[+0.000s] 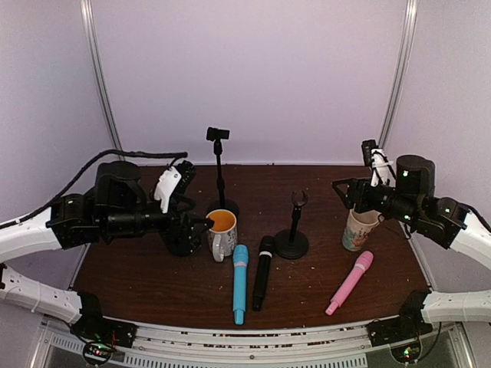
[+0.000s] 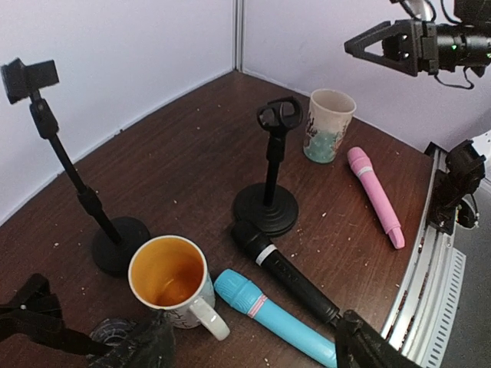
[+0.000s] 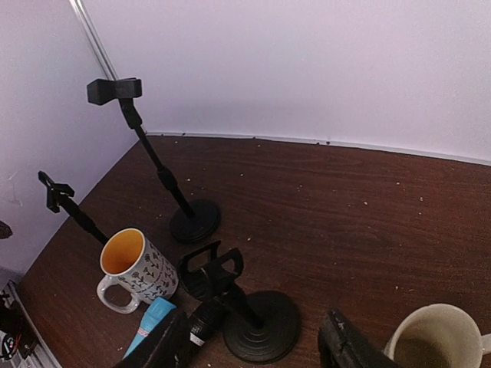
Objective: Attach the microphones to the stand
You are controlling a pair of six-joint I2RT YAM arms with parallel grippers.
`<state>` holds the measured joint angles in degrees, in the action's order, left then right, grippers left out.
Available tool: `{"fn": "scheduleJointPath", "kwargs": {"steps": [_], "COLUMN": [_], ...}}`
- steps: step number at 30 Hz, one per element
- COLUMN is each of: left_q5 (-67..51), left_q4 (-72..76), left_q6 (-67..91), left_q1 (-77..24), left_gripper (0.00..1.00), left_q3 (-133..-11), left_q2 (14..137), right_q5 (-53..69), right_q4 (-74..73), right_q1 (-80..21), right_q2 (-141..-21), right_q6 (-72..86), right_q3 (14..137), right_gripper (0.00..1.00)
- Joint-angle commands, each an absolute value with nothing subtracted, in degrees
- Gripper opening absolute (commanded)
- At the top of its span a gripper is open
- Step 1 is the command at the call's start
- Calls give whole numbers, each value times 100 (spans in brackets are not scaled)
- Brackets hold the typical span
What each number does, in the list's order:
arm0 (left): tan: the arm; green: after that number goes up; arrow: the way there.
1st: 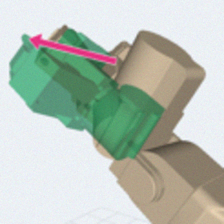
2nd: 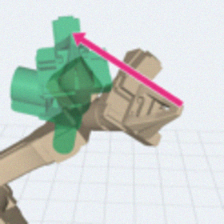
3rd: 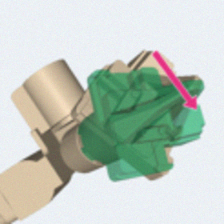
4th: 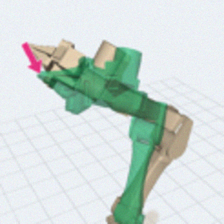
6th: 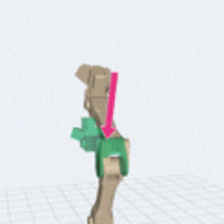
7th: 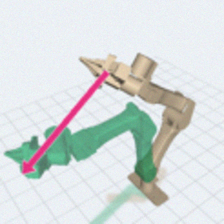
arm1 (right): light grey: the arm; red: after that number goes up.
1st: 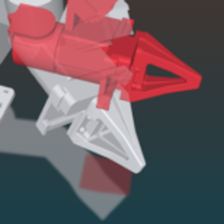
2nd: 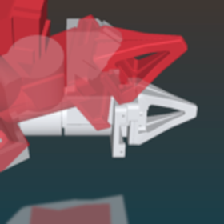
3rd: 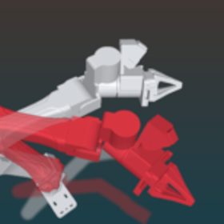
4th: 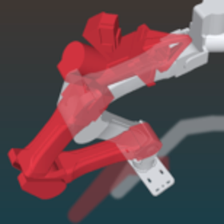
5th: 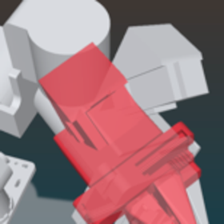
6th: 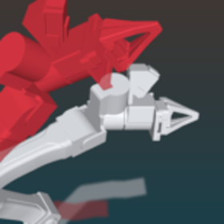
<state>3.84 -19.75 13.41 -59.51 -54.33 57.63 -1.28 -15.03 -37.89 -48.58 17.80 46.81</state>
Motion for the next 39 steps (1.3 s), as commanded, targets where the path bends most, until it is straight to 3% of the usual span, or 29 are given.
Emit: {"fn": "scheduleJointPath", "kwargs": {"steps": [1, 5, 22, 39], "left_q5": [701, 730, 1065, 1134], "left_q4": [-1374, -1249, -1195, -1139], "left_q6": [1769, 1930, 2052, 1996], "left_q1": [-6163, -6171, -6172, -6170], "left_gripper": [74, 74, 76, 77], "left_q3": [-5421, -5394, -5156, -5088], "left_q2": [6064, 6233, 6456, 6613], "right_q5": [-341, -447, -710, -754], "right_q4": [-1494, -1521, -1764, -2490], "right_q1": [-4100, -4336, -4557, -4572], "right_q2": [-5245, -5688, -7040, -7480], "right_q6": [1836, 1833, 1846, 1831], "right_q3": [5067, 5279, 6003, 6362], "right_gripper": [58, 59, 47, 20]}}
